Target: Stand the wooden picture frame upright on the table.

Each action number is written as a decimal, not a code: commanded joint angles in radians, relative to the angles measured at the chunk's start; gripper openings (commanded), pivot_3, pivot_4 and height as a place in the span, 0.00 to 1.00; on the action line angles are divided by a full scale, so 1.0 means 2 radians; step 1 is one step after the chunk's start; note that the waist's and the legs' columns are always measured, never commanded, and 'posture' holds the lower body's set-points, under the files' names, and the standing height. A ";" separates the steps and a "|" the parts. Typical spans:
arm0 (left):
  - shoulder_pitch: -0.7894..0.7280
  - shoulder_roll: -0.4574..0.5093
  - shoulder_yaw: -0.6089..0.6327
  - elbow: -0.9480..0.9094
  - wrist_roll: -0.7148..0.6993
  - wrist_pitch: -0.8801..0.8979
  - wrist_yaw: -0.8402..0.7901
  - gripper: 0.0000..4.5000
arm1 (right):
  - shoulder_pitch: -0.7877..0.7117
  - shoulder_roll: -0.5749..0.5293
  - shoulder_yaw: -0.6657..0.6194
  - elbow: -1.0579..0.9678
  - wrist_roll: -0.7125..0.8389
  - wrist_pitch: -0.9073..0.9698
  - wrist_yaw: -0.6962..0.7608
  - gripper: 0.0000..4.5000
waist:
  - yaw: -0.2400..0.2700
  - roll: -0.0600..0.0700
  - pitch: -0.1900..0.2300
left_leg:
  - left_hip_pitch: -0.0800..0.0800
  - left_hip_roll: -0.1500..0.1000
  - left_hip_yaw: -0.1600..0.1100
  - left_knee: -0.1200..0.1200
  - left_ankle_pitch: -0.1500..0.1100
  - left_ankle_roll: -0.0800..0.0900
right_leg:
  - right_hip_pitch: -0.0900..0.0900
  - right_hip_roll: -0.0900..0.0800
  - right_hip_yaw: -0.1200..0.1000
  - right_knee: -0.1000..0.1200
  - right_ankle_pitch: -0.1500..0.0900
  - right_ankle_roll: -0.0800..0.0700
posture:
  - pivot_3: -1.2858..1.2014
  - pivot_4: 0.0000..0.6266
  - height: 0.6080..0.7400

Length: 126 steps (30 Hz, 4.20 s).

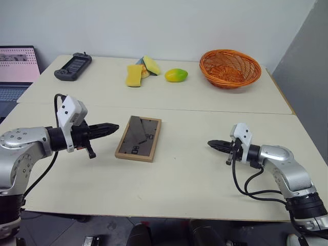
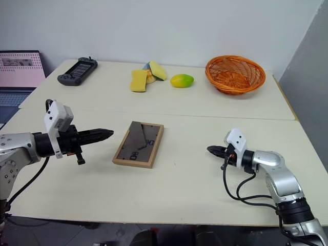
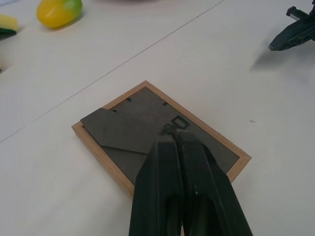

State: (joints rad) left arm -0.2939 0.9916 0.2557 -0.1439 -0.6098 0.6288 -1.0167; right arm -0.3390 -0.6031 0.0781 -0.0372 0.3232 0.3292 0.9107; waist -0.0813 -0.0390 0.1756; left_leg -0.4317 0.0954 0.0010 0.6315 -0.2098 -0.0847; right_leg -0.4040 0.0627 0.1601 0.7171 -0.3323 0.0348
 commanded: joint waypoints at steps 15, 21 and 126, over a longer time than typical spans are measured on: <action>-0.006 -0.006 0.013 -0.002 0.011 -0.003 0.015 0.00 | -0.021 0.008 -0.013 -0.010 0.004 -0.004 -0.002 0.00 | 0.000 0.000 0.000 | 0.000 0.000 -0.001 0.000 0.000 0.000 | 0.000 0.000 -0.001 0.000 0.000 0.000 | 0.52 0.24 1.00; -0.006 -0.009 0.015 -0.001 0.013 -0.004 0.015 0.00 | -0.020 0.012 -0.013 -0.012 0.004 -0.002 -0.006 0.00 | 0.000 0.000 0.000 | 0.000 0.000 -0.001 0.000 0.000 0.000 | 0.000 0.000 -0.001 0.000 0.000 0.000 | 0.52 0.24 1.00; -0.106 -0.276 -0.170 0.113 0.149 0.011 0.045 0.00 | -0.011 0.135 0.003 0.007 -0.062 0.041 -0.105 0.00 | 0.012 0.001 -0.001 | -0.001 -0.002 -0.001 0.006 0.000 0.000 | 0.001 -0.003 -0.004 0.005 0.000 0.000 | 0.52 0.24 1.00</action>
State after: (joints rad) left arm -0.4830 0.4240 -0.1120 0.1217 -0.2845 0.6503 -0.9170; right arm -0.3406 -0.3358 0.0816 0.0202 0.1792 0.4161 0.6953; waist -0.0566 -0.0368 0.1741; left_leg -0.4339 0.0907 -0.0018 0.6430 -0.2096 -0.0850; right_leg -0.4027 0.0563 0.1523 0.7263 -0.3323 0.0349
